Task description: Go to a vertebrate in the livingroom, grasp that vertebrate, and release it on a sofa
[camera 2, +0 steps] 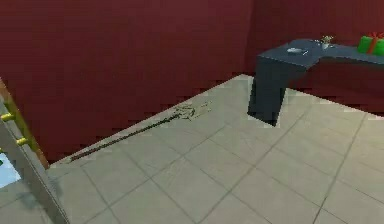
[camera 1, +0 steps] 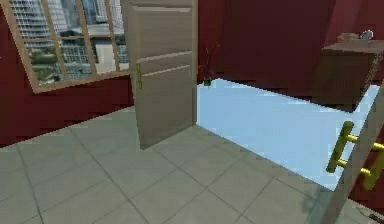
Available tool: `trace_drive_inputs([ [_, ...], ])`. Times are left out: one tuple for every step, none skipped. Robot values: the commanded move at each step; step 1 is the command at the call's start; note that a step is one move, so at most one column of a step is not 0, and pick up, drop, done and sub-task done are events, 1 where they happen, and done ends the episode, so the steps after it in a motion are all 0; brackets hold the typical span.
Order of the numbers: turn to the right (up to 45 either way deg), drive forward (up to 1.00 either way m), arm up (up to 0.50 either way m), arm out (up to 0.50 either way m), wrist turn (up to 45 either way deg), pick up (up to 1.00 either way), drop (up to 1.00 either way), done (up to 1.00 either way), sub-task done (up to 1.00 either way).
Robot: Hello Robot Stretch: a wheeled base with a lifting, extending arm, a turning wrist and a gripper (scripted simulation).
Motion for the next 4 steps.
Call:
trace_drive_inputs([
  [0.0, 0.80, 0.00, 0.00, 0.0, 0.00, 0.00, 0.00, 0.00],
  [15.0, 0.00, 0.00, 0.00, 0.0, 0.00, 0.00, 0.00, 0.00],
  [0.0, 0.70, 0.00, 0.00, 0.0, 0.00, 0.00, 0.00, 0.00],
  [45.0, 0.00, 0.00, 0.00, 0.0, 0.00, 0.00, 0.00, 0.00],
])
